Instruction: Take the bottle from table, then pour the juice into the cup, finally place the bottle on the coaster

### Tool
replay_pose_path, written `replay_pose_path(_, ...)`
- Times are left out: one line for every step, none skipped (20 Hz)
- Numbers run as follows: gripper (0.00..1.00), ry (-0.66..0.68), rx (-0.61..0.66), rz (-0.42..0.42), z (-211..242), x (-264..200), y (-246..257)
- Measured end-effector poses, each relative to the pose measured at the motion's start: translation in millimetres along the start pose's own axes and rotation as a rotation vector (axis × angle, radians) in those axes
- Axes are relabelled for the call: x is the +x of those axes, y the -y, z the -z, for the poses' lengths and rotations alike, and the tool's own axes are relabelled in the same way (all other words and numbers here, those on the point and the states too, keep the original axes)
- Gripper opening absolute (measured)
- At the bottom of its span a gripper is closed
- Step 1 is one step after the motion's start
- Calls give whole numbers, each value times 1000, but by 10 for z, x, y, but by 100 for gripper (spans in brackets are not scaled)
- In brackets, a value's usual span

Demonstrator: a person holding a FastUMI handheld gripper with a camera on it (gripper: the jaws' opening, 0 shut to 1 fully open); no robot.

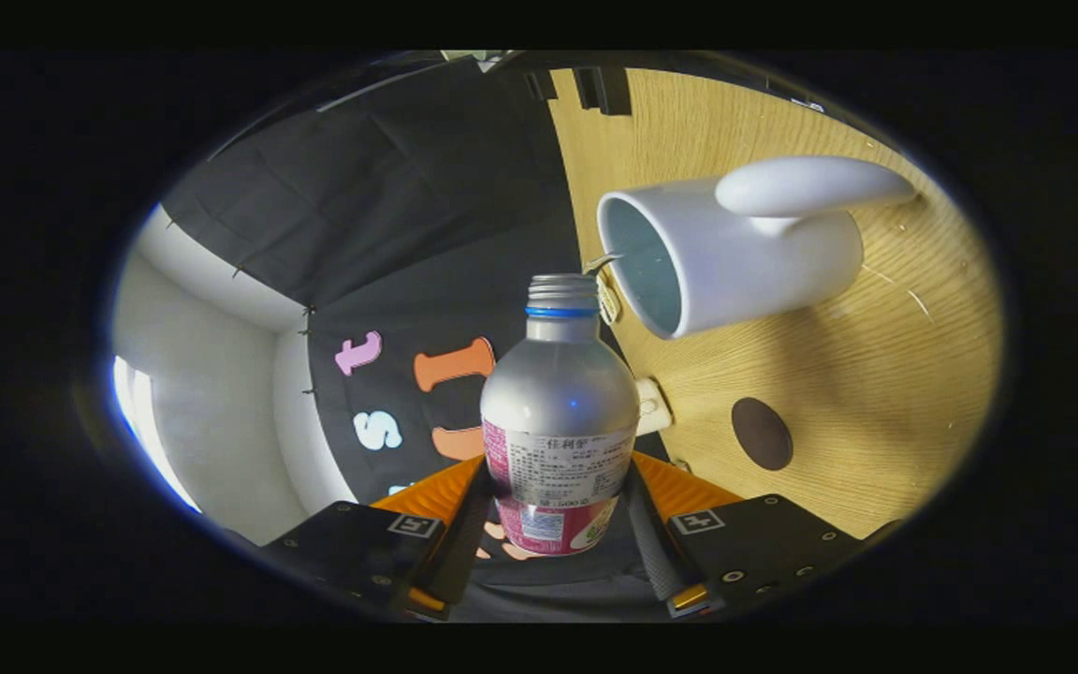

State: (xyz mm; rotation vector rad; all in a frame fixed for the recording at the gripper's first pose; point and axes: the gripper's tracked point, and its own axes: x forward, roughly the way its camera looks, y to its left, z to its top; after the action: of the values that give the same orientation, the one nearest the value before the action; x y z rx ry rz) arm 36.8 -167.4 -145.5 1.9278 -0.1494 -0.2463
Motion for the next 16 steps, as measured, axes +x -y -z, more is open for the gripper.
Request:
replay_pose_path(74,1,4,-2,0,3,-1)
replay_pose_path(74,0,7,-2,6,-2,-2)
replay_pose_path(74,0,10,-3,10,9,-3)
replay_pose_path(74,-1,11,-4,5,-3,-22)
replay_pose_path(74,-1,13,-5,1,3,-17)
replay_pose_path(74,-1,14,-5,5,0,-19)
replay_pose_path(74,0,16,-7,1,14,-27)
replay_pose_path(74,0,19,-7,-6,-6,-38)
replay_pose_path(74,3,23,-10,-13,-6,-48)
replay_pose_path(74,4,27,-11,-17,-6,-71)
replay_pose_path(74,2,31,-13,-10,-1,-78)
replay_pose_path(74,2,36,-16,-4,-12,-101)
replay_pose_path(74,1,40,-18,1,-27,-110)
replay_pose_path(74,1,42,-19,5,-19,-114)
replay_pose_path(74,0,45,-20,6,-9,-116)
replay_pose_path(74,3,48,-22,12,-13,-128)
